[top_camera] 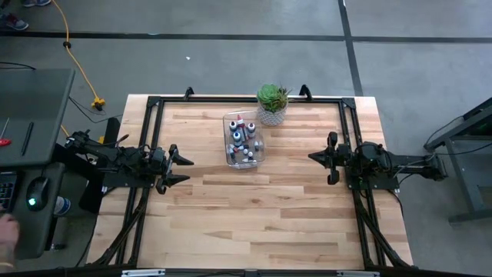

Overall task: Pick & Place food coloring
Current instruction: Return to Home Position

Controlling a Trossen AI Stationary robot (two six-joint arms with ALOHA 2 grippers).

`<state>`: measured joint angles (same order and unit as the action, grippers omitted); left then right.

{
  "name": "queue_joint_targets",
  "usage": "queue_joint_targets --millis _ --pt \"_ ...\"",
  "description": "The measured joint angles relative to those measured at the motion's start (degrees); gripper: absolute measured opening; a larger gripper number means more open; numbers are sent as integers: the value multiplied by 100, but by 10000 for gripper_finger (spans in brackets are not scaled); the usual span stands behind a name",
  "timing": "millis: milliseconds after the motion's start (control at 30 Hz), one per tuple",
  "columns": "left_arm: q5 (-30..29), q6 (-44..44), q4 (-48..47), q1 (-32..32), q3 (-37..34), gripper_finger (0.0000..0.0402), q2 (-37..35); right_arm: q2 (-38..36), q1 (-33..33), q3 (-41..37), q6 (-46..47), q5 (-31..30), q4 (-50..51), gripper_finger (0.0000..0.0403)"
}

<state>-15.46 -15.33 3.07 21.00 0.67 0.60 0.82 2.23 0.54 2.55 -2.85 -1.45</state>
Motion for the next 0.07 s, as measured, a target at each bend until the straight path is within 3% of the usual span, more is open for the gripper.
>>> queue_joint_targets --millis 67 --pt "0 0 0 0 0 271 2 0 -1 0 0 0 0 0"
